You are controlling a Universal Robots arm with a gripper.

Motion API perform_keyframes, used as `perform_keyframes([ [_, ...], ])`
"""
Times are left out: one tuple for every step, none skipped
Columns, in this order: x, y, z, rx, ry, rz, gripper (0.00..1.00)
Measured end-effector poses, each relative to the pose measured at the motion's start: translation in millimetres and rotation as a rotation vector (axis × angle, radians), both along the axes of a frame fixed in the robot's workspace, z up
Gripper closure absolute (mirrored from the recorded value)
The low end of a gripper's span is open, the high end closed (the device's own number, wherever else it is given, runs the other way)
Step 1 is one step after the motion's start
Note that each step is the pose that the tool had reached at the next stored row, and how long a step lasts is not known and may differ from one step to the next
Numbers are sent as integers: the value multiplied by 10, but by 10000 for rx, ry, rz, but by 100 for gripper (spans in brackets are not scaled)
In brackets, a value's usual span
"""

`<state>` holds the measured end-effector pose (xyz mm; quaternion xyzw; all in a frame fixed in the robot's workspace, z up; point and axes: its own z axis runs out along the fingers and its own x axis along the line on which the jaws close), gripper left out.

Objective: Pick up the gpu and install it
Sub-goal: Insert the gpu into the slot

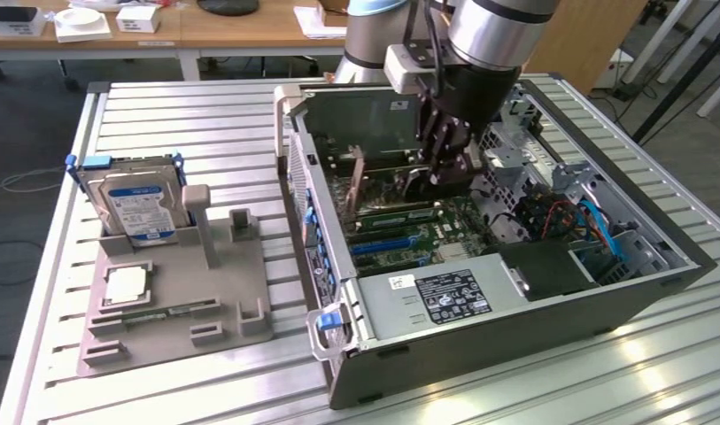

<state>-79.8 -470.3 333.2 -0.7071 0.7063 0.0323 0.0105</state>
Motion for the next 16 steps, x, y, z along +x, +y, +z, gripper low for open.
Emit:
perform_keyframes([
  [0,-2,-15,0,0,0,73],
  [0,-3,-31,0,0,0,73],
  [1,-5,-49,0,1,1,73],
  [1,-6,-66,0,0,1,73],
  [1,-7,-86,1,0,1,73],
  [1,-8,-103,-1,0,1,73],
  [1,-9,-119,0,0,1,73],
  [1,-10,-134,0,0,1,73],
  [1,-12,-150,-1,1,2,73],
  [1,-13,-166,0,0,1,73],
  [0,-14,-182,-1,1,1,73],
  [1,-15,-198,0,0,1,73],
  [1,-15,-214,0,0,1,73],
  [1,-16,-231,0,0,1,73],
  [1,-17,-247,-1,1,1,73],
  [1,-17,-265,0,0,1,73],
])
